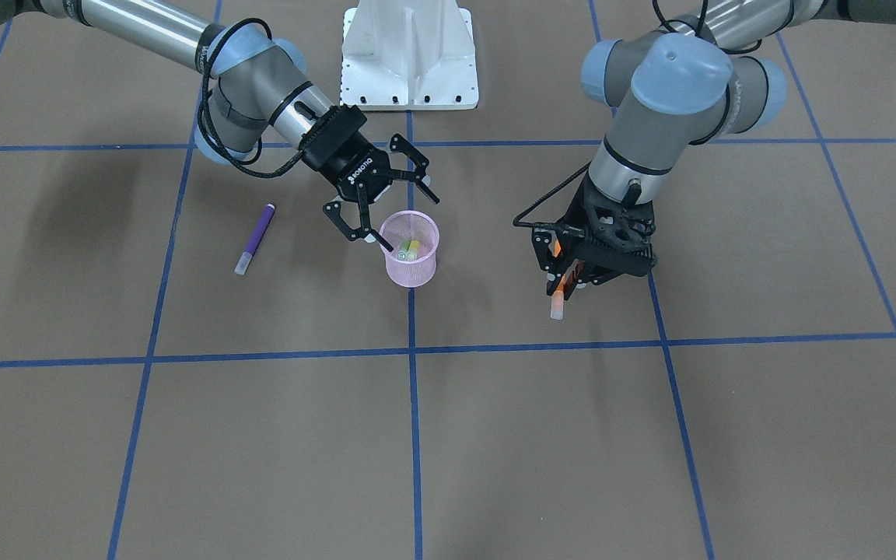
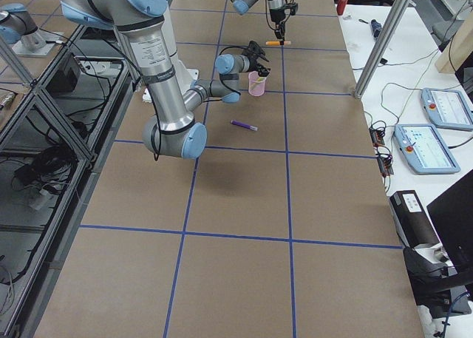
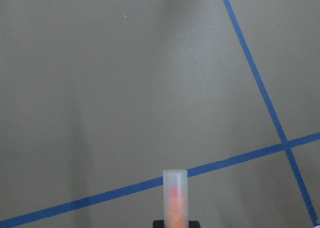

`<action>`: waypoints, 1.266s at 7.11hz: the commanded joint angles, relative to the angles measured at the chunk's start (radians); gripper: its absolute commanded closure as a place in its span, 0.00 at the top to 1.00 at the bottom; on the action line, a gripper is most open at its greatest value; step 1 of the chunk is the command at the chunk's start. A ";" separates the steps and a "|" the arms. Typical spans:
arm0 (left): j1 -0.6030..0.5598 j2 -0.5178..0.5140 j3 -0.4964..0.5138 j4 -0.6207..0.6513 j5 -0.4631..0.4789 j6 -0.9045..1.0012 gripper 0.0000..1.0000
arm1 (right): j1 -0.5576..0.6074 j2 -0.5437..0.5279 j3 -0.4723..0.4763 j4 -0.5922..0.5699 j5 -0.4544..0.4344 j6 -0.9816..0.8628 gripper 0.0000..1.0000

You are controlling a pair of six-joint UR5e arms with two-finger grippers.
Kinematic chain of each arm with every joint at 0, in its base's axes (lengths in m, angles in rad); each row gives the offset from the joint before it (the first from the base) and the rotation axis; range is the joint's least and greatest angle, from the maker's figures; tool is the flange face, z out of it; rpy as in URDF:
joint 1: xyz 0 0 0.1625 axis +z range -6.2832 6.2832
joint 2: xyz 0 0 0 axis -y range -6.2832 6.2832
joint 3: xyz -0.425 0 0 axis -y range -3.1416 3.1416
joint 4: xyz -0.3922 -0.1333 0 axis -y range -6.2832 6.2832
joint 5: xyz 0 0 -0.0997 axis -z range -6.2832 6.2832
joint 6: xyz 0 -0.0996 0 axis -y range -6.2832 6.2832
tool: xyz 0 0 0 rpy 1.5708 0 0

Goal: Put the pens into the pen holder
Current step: 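Release the highlighter into the cup while the left gripper carries the orange marker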

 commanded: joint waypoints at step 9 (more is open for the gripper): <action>0.276 0.099 -0.053 -0.697 0.598 -0.095 0.00 | 0.371 -0.051 0.308 -1.144 0.632 0.407 0.99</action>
